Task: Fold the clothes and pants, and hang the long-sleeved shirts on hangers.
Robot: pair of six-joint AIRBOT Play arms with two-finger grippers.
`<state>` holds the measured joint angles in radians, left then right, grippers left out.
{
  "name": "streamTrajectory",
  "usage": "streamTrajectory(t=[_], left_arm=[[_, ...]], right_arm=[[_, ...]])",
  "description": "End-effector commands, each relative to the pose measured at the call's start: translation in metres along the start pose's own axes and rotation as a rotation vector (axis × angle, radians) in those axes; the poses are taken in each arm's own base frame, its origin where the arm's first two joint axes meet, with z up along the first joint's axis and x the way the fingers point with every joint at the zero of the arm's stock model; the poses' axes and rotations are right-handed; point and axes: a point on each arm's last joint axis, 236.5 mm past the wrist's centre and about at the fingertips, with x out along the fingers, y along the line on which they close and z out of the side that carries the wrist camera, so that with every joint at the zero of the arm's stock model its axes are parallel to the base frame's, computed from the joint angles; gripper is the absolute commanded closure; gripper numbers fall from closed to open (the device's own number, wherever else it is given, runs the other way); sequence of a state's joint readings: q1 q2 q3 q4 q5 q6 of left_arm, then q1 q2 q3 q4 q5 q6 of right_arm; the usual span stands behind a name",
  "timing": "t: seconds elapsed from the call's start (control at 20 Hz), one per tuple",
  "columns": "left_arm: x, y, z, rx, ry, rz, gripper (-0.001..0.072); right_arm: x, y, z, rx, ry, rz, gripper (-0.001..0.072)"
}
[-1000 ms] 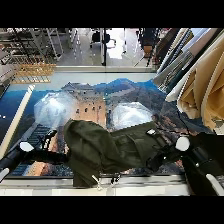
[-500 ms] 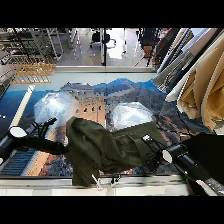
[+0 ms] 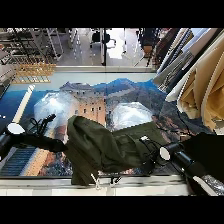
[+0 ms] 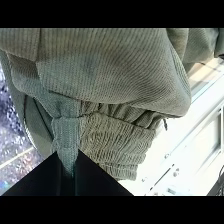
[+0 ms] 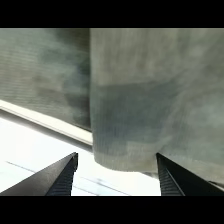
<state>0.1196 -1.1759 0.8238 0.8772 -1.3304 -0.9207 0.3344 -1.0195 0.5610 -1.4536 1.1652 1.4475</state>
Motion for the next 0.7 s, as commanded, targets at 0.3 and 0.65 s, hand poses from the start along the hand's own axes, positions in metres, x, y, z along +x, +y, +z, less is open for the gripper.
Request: streamTrajectory(t=[0.3,0.65], left_arm=[[-0.008,-0.002,-0.004,-0.044,0.021,-0.016,0.0686],[-0.14,0.041,0.05,-0.224,-0.234,0.141,0.0687]], right_arm=[[0.011,-0.023,-0.004,0.038,0.046,-0.091,0.0687],[-0.156,-0.056,0.064,0.049,-0.382,-0.254,0.0689]])
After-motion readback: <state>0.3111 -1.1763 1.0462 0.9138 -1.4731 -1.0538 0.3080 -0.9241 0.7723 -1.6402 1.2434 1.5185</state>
